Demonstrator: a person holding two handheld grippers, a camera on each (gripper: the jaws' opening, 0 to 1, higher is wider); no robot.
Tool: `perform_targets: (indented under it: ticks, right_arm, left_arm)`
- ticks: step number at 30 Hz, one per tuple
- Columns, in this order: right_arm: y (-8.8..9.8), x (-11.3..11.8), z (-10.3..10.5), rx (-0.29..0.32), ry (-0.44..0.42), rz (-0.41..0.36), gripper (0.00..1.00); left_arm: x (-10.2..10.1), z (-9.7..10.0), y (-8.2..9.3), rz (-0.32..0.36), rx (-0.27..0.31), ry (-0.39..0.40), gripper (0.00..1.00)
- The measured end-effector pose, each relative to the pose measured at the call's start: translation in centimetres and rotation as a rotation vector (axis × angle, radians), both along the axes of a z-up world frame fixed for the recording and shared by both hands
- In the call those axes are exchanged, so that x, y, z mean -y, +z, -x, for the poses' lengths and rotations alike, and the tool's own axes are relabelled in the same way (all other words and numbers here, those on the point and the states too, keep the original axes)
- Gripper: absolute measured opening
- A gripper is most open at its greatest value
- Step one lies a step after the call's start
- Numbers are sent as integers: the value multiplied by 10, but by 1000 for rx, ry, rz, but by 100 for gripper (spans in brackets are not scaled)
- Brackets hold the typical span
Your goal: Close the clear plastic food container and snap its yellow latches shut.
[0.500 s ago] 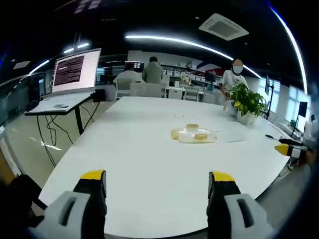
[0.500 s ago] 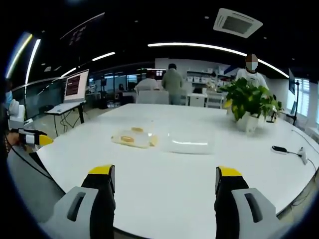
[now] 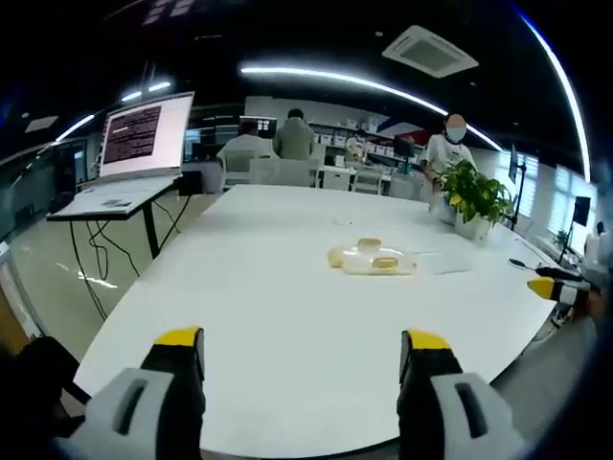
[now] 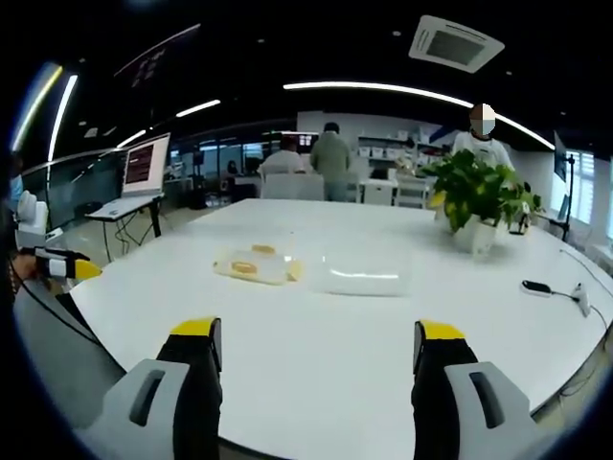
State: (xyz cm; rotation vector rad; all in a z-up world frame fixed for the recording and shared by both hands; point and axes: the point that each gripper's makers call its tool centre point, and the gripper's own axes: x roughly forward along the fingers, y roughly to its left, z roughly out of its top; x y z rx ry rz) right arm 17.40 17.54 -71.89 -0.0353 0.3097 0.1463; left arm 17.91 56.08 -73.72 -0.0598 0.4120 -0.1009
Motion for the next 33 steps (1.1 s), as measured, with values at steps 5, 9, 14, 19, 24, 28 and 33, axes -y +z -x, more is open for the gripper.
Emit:
perform_targets:
  ticks: [5, 9, 14, 19, 24, 28, 33]
  right_arm:
    - [0, 0, 0, 0, 2, -2, 80]
    - [0, 0, 0, 2, 1, -3, 80]
    - [0, -1, 0, 2, 3, -3, 79]
    - [0, -1, 0, 3, 5, -4, 79]
    - [0, -2, 0, -1, 13, -4, 79]
    - [1, -2, 0, 6, 10, -10, 79]
    - [0, -2, 1, 6, 4, -8, 78]
  left_arm:
    - [1, 0, 1, 13, 8, -1, 80]
    - [1, 0, 0, 9, 2, -1, 80]
    - [0, 1, 0, 6, -1, 3, 79]
    - [0, 0, 1, 16, 7, 3, 80]
    - [-2, -1, -1, 2, -7, 5, 79]
    - [2, 0, 2, 8, 14, -21, 83]
    - [1, 1, -7, -26, -38, -30, 80]
